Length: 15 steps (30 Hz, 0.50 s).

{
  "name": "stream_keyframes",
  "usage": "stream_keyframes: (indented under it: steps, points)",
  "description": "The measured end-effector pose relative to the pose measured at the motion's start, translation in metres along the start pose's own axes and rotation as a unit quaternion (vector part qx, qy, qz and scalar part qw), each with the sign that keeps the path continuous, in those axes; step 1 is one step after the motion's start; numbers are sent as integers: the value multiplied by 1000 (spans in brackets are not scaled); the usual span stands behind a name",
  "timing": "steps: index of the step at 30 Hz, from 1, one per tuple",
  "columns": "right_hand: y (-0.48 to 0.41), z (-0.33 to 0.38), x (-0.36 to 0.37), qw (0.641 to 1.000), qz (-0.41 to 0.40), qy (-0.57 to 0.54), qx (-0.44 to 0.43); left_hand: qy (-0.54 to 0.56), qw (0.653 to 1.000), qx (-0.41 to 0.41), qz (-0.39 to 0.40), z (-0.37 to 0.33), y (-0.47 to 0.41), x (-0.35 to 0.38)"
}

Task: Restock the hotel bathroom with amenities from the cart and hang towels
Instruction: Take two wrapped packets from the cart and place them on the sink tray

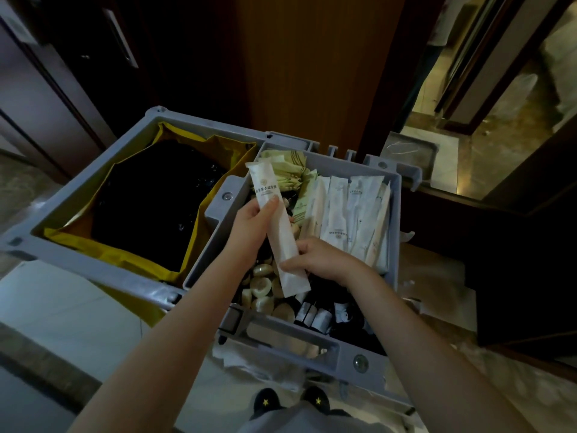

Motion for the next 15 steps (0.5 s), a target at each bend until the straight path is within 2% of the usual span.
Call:
stream_keyframes:
  steps: [5, 9, 13, 15]
  points:
    - [1, 2, 8, 999, 3, -31, -17, -40, 999, -10, 25, 6, 8, -3]
    - [5, 4, -7, 999, 14, -12, -30, -61, 997, 11, -38, 4, 9, -11]
    - [8, -5, -44, 995, -101, -24, -4, -79, 992, 2, -102, 3, 6, -26]
    - [3, -17, -59, 985, -170, 3, 19, -85, 989, 0, -122, 4, 6, -31]
Point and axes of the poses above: each hand's wrist, its own y-axis away from the middle knuckle, its own x-axis out of the palm, z = x × y, the point moved 3 cm from there along -y, towards the middle knuckle, and after that the axes turned 2 degrees about -z, right-handed, at the moved point
